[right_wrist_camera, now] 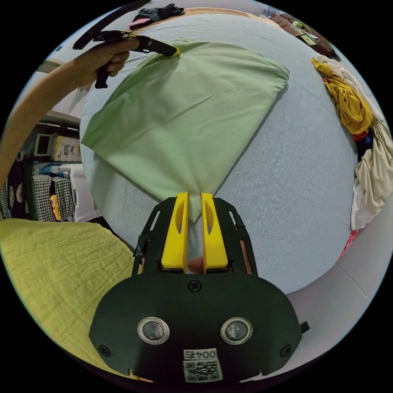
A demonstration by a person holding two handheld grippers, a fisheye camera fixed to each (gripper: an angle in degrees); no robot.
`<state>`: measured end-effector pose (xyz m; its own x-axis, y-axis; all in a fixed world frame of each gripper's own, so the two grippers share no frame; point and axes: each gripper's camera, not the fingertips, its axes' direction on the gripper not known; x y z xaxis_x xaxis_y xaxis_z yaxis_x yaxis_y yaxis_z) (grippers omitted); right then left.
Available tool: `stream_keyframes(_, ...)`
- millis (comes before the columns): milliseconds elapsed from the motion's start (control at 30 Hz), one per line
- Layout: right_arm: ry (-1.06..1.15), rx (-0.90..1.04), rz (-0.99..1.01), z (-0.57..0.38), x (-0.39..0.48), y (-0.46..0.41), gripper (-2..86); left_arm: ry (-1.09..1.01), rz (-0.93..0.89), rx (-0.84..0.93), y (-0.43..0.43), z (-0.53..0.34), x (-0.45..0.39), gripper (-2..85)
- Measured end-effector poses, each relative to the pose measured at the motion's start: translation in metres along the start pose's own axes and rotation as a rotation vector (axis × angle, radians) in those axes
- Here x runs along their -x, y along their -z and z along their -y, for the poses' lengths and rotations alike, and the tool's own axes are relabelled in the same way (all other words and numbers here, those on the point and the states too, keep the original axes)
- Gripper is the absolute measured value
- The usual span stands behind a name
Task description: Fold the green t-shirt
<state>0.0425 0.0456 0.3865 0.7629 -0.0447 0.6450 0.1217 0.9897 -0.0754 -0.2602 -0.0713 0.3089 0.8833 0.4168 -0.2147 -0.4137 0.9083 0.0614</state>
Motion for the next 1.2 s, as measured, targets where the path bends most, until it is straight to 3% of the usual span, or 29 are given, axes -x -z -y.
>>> stream_keyframes(200, -0.042, -0.020, 0.171, -0.008, -0.044, 0.007, 5.9, 0.059, -0.097, -0.056, 0.047, -0.027, -0.011, 0.2)
stream_keyframes(367, -0.192, -0.299, 0.474, 0.002, -0.147, 0.051, 10.1, 0.035, -0.096, -0.100, 0.070, -0.087, -0.044, 0.2)
stream_keyframes(533, -0.295, -0.412, 0.655, 0.052, -0.233, 0.063, 14.1, 0.039, -0.067, -0.050, 0.061, -0.123, -0.058, 0.2)
stream_keyframes(833, -0.326, -0.311, 0.623, 0.129, -0.266, 0.033, 9.9, 0.116, -0.094, 0.026, 0.037, -0.145, -0.042, 0.2)
stream_keyframes(933, -0.305, -0.288, 0.474, 0.136, -0.260, 0.033, 4.1, 0.123, -0.101, 0.030, 0.036, -0.148, -0.040, 0.2)
stream_keyframes(1100, -0.349, -0.311, 0.412, 0.132, -0.270, 0.039, 1.3, 0.117, -0.106, 0.029, 0.036, -0.156, -0.037, 0.2)
stream_keyframes(1200, -0.258, -0.312, 0.342, 0.114, -0.248, 0.057, 0.8, 0.113, -0.100, 0.030, 0.037, -0.160, -0.038, 0.2)
